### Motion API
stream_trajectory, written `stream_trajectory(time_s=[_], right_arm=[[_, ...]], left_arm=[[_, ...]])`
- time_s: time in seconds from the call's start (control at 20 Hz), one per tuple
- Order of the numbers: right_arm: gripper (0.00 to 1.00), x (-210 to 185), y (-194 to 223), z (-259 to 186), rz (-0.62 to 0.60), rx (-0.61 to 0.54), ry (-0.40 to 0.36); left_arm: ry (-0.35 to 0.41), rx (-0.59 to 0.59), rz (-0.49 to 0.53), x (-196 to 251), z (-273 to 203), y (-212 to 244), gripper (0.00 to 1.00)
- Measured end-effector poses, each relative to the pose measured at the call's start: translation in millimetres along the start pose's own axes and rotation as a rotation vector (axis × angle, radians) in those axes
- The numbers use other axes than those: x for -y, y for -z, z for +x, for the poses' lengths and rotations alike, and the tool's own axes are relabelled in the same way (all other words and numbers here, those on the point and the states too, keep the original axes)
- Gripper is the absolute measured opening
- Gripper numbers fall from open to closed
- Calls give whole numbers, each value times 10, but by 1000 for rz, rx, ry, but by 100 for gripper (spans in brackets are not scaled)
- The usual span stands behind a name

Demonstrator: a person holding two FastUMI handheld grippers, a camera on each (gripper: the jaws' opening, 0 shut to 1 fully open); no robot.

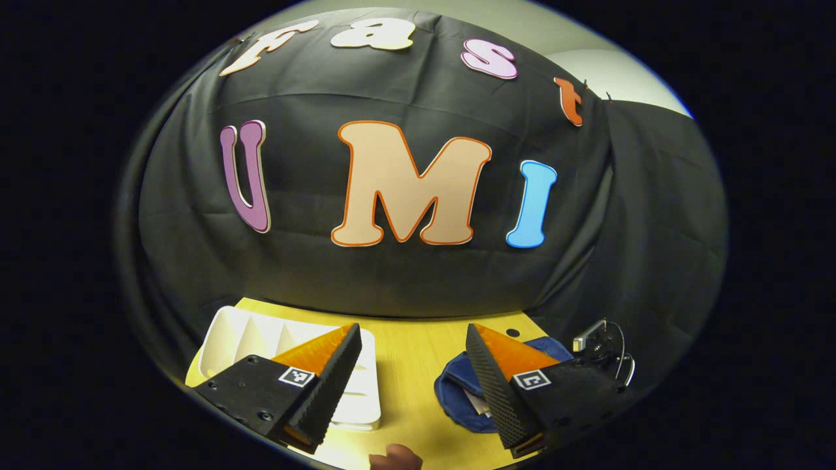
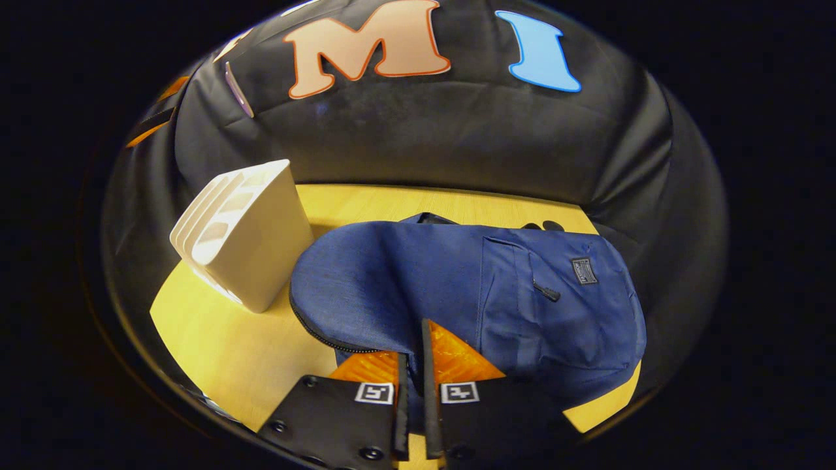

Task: Open the schoolbag, grab two books from the bookshelf and put them into the schoolbag.

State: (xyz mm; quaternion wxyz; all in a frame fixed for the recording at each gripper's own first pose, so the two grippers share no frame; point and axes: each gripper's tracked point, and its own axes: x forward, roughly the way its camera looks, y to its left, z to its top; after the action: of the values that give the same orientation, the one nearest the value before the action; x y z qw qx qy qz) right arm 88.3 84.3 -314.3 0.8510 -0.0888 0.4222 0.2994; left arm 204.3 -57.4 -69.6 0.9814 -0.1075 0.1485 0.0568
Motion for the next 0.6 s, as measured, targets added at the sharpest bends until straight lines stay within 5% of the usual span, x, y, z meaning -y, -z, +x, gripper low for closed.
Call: stream_trajectory(time_s=[0.05, 0.35, 0.6], right_arm=[[14, -6, -36, -22, -14, 0, 7], [100, -233, 118, -509, -39, 15, -36], [100, -244, -233, -1036, -23, 179, 8]], left_arm=[[-10, -13, 3, -8, 13, 22, 94], [-30, -87, 13, -7, 27, 61, 94], [-49, -94, 26, -17, 29, 88, 99]])
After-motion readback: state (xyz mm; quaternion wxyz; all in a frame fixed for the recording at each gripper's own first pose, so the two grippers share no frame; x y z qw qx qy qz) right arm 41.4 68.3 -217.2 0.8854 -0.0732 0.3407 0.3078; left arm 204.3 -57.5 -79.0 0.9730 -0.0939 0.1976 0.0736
